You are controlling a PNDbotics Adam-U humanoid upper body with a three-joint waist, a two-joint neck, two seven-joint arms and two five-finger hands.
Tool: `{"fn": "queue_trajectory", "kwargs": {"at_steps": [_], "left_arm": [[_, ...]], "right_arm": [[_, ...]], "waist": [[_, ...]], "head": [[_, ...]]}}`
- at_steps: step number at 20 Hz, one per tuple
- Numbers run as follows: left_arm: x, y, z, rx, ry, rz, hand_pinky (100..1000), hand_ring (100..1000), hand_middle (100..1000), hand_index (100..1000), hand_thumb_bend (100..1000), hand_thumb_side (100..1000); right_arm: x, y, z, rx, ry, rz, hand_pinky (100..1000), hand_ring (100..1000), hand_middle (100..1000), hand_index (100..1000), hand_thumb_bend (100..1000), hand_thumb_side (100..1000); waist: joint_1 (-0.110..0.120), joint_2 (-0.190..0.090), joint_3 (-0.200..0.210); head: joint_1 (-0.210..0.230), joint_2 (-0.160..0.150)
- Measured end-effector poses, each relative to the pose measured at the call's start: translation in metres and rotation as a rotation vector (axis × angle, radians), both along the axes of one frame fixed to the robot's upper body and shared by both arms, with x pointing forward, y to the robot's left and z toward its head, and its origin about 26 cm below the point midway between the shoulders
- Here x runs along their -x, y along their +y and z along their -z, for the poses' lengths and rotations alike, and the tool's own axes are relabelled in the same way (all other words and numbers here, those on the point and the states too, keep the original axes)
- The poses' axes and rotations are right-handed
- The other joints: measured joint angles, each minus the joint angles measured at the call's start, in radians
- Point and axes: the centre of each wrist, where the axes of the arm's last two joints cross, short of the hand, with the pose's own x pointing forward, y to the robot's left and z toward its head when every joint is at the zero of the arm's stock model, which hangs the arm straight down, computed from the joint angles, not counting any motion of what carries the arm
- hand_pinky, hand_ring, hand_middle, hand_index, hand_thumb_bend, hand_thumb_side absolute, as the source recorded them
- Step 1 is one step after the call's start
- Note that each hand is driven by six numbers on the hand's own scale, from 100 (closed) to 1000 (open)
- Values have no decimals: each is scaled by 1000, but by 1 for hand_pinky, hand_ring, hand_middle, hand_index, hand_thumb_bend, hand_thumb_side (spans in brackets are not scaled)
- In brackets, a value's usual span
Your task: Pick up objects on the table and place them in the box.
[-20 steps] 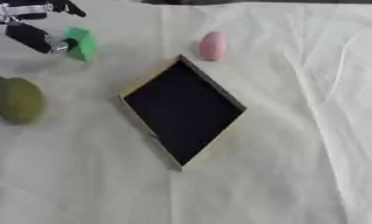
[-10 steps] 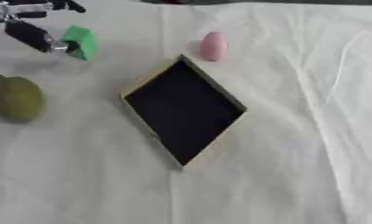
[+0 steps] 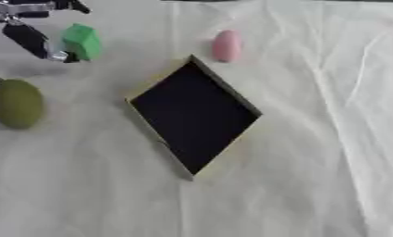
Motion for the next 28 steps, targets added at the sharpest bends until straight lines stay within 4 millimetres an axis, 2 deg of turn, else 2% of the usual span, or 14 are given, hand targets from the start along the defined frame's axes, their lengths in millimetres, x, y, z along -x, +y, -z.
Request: {"fn": "queue_trajectory", "kwargs": {"at_steps": [10, 11, 13, 20, 28], "left_arm": [[0, 1, 0, -38, -30, 9, 991, 984, 922, 991, 470, 472], [0, 1, -2, -38, -38, 13, 991, 984, 922, 990, 441, 486], [0, 0, -5, -41, -53, 21, 990, 983, 921, 989, 481, 473], [1, -2, -17, -65, -108, 44, 985, 979, 918, 984, 472, 485], [-2, 4, -11, -128, -119, 35, 963, 963, 903, 966, 490, 516]], "right_arm": [[0, 0, 0, 10, 8, -4, 930, 755, 622, 768, 100, 559], [0, 0, 0, 11, 10, -5, 930, 755, 621, 768, 100, 559], [0, 0, 0, 14, 12, -6, 931, 755, 621, 768, 100, 558], [0, 0, 0, 23, 17, -11, 932, 754, 619, 767, 100, 558], [0, 1, -1, 28, 16, -17, 934, 754, 618, 767, 100, 557]], "waist": [[-3, 16, 0], [-3, 20, 0], [-3, 24, 0], [-3, 32, 0], [-3, 40, -3]], "head": [[4, -8], [4, -9], [5, -10], [9, -21], [13, -31]]}}
